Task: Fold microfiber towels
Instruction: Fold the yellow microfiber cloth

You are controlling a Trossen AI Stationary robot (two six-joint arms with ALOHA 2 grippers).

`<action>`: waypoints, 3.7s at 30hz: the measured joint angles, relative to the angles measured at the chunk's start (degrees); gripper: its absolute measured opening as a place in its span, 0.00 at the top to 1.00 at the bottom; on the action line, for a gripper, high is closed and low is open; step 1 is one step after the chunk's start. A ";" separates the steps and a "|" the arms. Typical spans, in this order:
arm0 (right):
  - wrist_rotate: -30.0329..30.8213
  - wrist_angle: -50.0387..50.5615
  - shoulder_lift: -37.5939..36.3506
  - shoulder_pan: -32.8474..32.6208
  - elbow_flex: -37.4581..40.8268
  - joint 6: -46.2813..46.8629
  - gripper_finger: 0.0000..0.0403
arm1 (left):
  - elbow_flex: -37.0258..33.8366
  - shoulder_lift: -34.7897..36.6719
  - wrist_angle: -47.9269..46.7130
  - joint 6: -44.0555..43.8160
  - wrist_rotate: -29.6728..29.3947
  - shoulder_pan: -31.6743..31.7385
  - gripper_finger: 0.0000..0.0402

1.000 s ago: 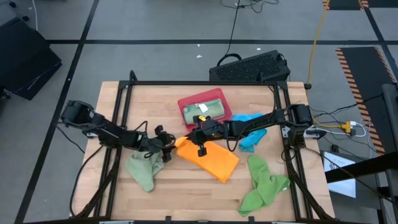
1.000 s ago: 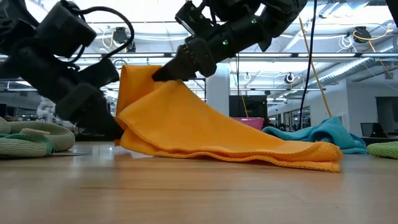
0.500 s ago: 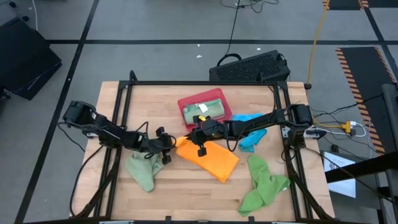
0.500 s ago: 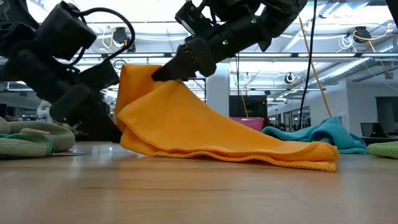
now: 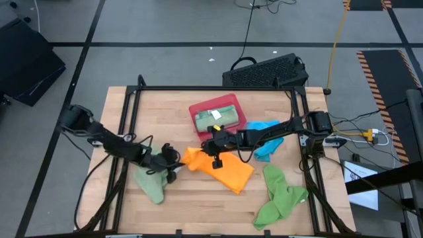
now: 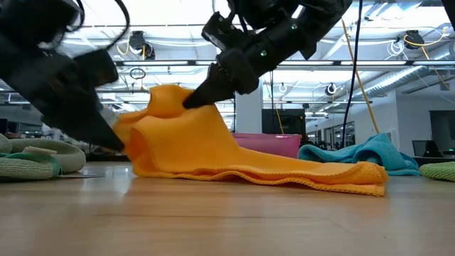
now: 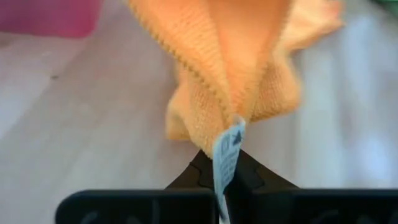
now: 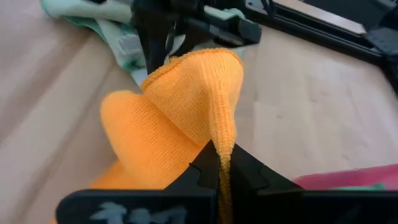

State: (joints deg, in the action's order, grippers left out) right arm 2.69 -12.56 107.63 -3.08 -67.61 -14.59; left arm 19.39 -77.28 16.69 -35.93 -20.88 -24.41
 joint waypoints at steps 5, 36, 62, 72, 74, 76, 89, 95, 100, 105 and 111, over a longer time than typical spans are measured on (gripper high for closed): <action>-0.15 -0.04 0.07 -0.51 0.00 2.63 0.99 | 4.36 5.18 -11.41 -3.61 0.14 -4.38 0.99; -4.20 -10.58 0.31 -5.61 3.47 -3.63 0.48 | 7.03 -7.51 -9.63 -8.34 0.55 -4.85 0.99; 15.11 -17.02 10.89 -17.30 4.47 -21.38 0.61 | 6.98 -7.49 -9.05 -8.10 -0.42 -4.85 0.97; 15.71 -18.09 11.49 -16.74 3.72 -23.68 0.59 | 6.98 -7.49 -9.08 -8.14 -0.70 -4.85 0.97; 12.76 -19.44 12.30 -16.45 3.69 -23.93 0.60 | 6.98 -7.49 -9.06 -8.12 -0.72 -4.85 0.97; 12.23 -20.26 13.30 -16.39 3.68 -24.09 0.61 | 6.98 -7.48 -9.07 -8.12 -0.73 -4.85 0.99; 13.85 -21.57 15.58 -14.92 2.16 -24.94 0.85 | 6.98 -7.47 -8.60 -8.36 -0.74 -4.87 0.98; 13.89 -19.18 13.65 -14.87 2.43 -21.97 0.99 | 6.98 -7.47 -8.63 -8.32 -0.72 -4.87 0.98; 13.69 -12.71 7.24 -14.23 2.48 -19.37 0.99 | 7.43 -6.79 -6.14 -6.50 -0.68 -4.87 0.99; 13.63 -5.14 -2.62 -12.55 2.47 -20.92 0.99 | 11.56 -3.96 -6.94 1.71 -2.04 -4.86 0.98; 11.21 8.24 -15.72 -7.07 2.38 -20.92 0.99 | 18.63 0.12 -11.53 12.74 -5.76 -2.63 0.99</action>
State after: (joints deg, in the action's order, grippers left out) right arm 13.89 -4.31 91.92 -10.15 -65.23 -35.51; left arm 38.01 -77.16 5.16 -23.20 -26.64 -27.04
